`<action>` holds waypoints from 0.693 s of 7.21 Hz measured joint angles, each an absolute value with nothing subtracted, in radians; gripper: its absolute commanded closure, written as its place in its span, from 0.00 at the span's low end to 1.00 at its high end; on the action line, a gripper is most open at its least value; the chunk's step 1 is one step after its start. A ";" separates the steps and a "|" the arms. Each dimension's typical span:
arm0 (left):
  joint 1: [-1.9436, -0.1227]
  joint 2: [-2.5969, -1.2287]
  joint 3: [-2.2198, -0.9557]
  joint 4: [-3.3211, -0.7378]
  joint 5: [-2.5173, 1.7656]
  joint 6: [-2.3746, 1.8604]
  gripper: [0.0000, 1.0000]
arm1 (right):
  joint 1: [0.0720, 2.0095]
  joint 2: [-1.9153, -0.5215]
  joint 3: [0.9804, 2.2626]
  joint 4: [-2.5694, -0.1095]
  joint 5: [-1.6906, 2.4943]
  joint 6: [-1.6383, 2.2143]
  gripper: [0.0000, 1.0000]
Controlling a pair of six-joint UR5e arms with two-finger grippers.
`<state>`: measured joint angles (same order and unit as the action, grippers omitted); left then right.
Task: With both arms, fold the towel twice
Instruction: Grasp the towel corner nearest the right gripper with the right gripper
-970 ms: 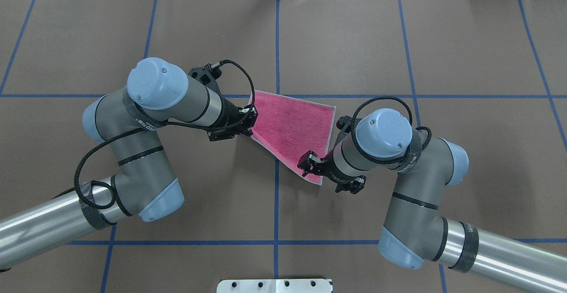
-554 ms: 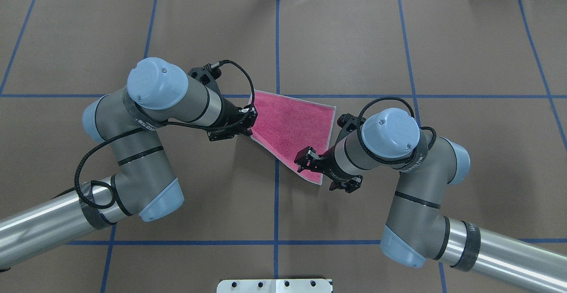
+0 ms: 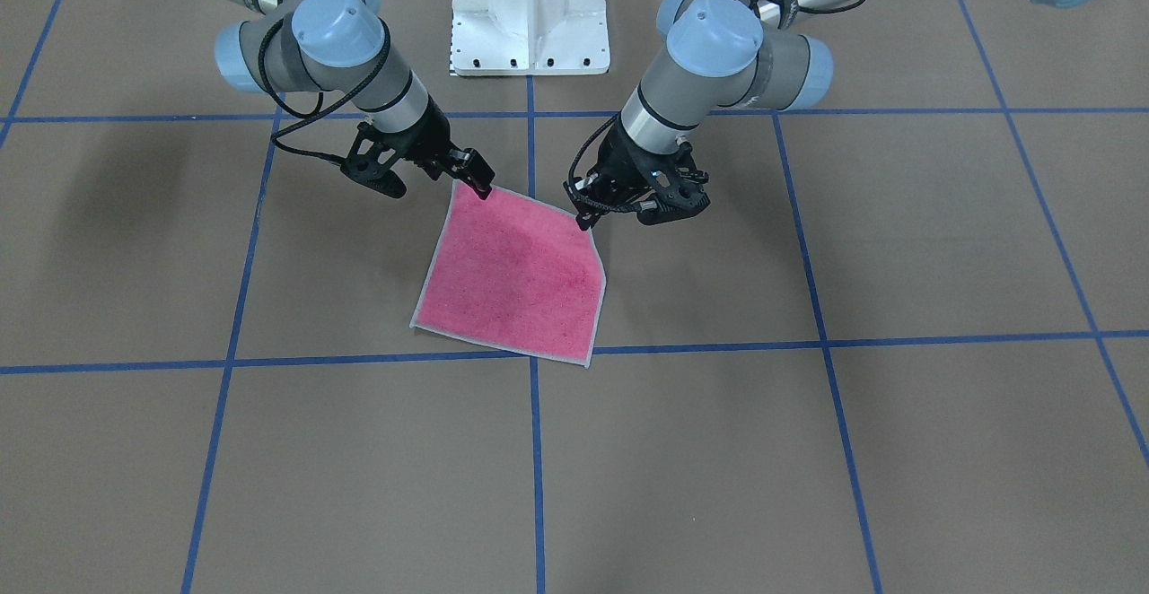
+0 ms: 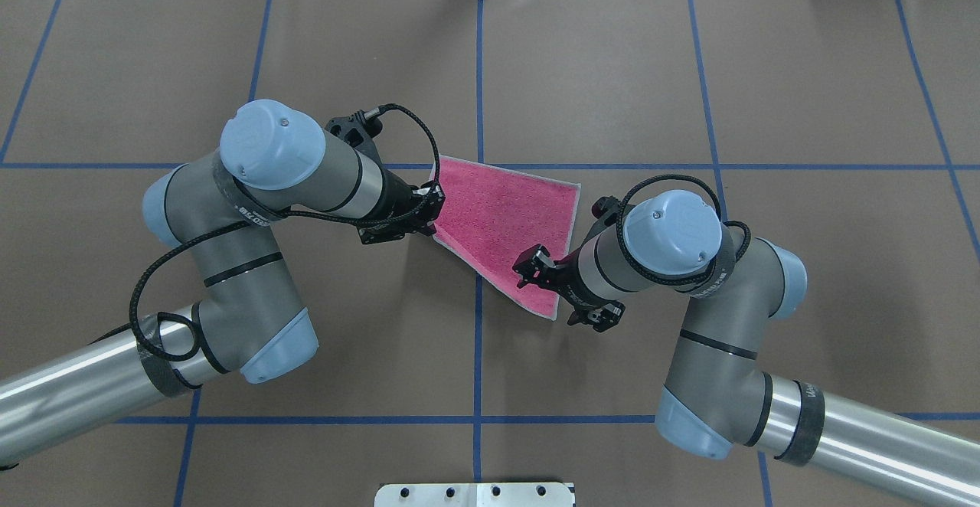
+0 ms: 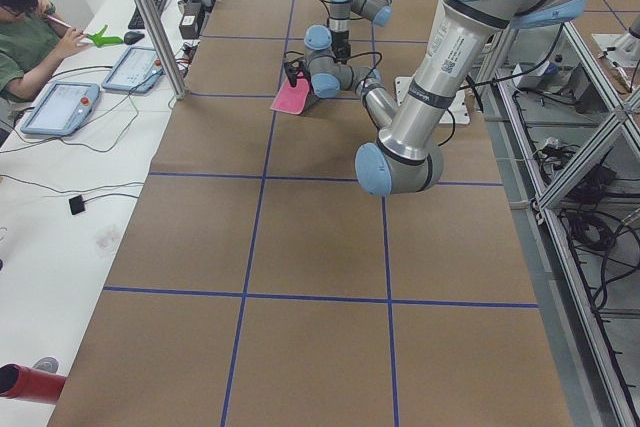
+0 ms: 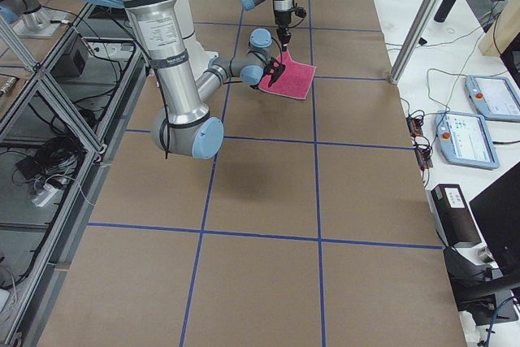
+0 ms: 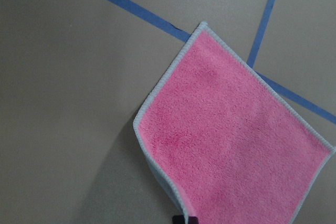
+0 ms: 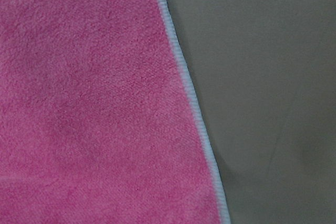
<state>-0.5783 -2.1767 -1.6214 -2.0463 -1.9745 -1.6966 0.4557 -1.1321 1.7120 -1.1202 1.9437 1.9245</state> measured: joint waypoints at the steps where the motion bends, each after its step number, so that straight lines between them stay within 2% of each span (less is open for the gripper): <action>1: -0.578 -2.177 -1.621 -2.046 -1.975 -1.697 1.00 | 0.455 -1.131 1.710 -1.120 1.932 1.939 0.15; 5: -0.577 -2.178 -1.622 -2.046 -1.976 -1.697 1.00 | 0.447 -1.128 1.694 -1.120 1.912 1.960 0.17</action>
